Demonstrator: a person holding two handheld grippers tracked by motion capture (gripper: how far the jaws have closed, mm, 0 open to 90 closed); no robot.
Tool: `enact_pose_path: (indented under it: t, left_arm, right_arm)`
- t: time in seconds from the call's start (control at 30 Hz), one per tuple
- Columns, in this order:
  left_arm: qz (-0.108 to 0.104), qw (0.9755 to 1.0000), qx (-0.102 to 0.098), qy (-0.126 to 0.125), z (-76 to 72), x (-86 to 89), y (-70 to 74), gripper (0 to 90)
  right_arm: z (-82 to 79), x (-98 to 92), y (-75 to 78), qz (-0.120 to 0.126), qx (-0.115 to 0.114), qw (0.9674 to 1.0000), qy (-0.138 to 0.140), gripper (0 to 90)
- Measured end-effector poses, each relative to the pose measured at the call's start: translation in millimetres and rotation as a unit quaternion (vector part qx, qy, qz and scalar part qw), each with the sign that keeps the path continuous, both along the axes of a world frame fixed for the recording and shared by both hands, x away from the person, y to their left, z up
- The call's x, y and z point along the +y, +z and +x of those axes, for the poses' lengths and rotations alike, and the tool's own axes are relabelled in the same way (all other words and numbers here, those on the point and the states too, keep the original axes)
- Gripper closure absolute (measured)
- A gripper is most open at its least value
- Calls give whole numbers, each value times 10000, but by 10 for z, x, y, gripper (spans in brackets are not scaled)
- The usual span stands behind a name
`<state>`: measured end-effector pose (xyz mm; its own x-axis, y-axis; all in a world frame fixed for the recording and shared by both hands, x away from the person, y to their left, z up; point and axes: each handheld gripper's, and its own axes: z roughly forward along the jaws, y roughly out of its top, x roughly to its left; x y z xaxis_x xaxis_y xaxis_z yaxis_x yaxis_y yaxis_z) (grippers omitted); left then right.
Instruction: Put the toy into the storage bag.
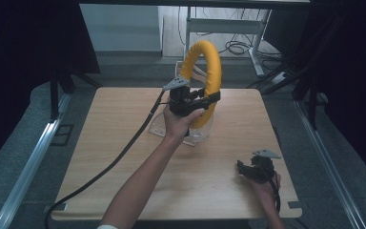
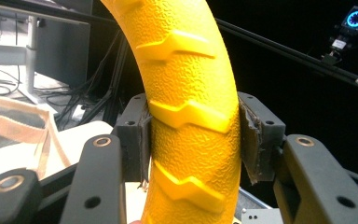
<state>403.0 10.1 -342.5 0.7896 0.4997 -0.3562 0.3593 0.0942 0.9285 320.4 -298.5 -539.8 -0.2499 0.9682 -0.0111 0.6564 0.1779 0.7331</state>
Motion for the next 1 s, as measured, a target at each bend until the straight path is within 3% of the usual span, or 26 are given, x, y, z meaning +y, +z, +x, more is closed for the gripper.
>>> enact_pose_path:
  t: [0.5,0.83,1.0]
  left_arm:
    - [-87,9988,377,286,163,147,-246,512]
    - [31,9982,501,338,215,134,-362,511]
    - [207,9965,691,411,250,124,-472,506]
  right_arm:
    - [0,0,1,-3,4,10000,12,228]
    - [-1,1,2,5,6,10000,10,229]
    - [-1,0,1,-6,3,10000,19,230]
